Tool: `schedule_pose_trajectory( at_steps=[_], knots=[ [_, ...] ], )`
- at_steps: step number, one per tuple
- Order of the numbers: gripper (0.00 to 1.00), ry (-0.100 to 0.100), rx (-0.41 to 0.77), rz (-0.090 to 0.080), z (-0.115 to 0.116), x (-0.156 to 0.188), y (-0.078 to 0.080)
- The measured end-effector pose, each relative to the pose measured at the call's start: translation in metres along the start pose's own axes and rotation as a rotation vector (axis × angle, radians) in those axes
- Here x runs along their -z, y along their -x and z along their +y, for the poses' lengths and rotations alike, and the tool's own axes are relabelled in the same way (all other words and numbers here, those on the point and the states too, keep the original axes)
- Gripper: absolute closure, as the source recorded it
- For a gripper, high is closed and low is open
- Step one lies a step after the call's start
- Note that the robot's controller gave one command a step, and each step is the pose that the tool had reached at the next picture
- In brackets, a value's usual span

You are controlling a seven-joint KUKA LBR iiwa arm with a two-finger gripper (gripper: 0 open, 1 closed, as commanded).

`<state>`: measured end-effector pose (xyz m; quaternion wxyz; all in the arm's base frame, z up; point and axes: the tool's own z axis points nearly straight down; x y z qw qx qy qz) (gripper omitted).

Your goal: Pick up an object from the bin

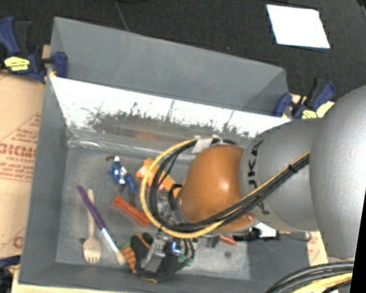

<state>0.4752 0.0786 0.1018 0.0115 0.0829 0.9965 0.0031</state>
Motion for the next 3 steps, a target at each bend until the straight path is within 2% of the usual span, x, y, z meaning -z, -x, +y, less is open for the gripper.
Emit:
schedule_pose_trajectory(
  at_steps=[1,3],
  knots=[
    [1.0,0.003,0.0,-0.004,0.0162,-0.0227,0.013],
    [1.0,0.002,-0.001,-0.001,0.0157,-0.0129,0.0122]
  ],
)
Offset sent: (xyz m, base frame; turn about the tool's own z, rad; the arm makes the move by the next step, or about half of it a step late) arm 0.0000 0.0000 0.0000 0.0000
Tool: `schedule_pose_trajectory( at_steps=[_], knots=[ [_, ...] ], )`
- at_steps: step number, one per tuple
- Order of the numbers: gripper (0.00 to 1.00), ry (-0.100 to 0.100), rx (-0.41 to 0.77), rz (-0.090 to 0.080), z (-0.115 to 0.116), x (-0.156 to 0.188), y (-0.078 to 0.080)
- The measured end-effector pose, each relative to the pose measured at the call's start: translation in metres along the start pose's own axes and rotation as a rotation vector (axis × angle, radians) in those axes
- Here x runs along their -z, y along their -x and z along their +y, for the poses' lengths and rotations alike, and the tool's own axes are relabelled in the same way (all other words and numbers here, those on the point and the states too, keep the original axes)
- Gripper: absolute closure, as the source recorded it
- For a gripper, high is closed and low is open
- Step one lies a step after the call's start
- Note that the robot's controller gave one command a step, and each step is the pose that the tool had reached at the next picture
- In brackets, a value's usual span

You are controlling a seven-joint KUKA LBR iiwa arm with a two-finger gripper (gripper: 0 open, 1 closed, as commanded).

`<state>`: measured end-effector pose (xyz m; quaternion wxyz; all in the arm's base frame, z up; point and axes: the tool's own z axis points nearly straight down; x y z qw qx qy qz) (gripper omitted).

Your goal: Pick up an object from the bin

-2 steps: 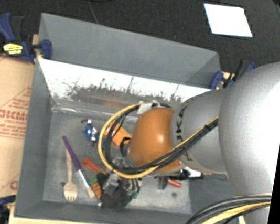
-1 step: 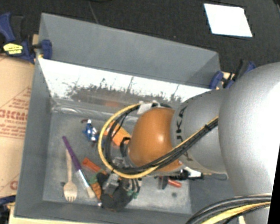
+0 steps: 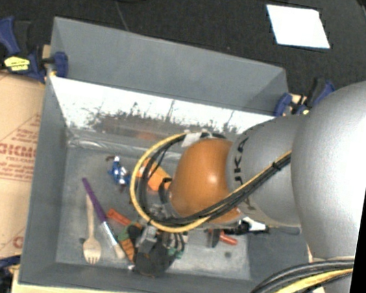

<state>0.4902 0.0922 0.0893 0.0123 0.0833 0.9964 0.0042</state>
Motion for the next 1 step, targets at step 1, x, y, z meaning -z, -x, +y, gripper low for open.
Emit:
schedule_pose_trajectory(
  at_steps=[1],
  knots=[
    [1.0,-0.002,0.0,0.007,-0.0005,0.0357,-0.0006]
  ],
)
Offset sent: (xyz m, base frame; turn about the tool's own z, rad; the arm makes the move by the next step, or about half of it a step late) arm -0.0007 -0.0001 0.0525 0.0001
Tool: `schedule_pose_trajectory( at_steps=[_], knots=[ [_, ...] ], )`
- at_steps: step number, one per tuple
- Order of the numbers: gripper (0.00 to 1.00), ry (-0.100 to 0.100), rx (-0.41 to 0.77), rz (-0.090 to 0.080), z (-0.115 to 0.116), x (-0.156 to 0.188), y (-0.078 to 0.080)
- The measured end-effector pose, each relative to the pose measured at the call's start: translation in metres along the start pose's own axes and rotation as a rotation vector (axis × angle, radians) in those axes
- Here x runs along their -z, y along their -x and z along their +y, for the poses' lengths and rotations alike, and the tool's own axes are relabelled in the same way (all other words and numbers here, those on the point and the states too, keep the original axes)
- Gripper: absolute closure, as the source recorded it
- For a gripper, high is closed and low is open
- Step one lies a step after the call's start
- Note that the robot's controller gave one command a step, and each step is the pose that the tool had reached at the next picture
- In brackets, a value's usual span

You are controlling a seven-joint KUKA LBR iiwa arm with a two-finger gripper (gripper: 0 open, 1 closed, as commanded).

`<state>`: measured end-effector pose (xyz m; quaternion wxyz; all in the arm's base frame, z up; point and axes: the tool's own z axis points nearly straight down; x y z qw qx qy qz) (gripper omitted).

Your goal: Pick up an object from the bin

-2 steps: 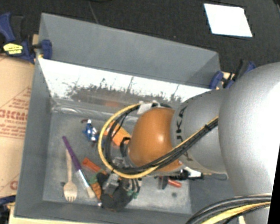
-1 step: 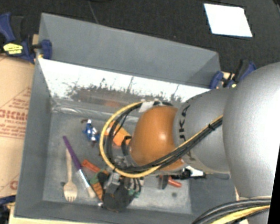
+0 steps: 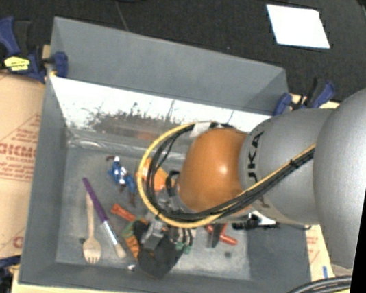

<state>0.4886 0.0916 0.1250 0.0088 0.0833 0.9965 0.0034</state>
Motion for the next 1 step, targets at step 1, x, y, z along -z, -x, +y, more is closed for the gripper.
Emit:
schedule_pose_trajectory(
  at_steps=[1],
  knots=[
    [1.0,0.004,0.0,-0.01,0.0009,0.0244,0.0033]
  ],
)
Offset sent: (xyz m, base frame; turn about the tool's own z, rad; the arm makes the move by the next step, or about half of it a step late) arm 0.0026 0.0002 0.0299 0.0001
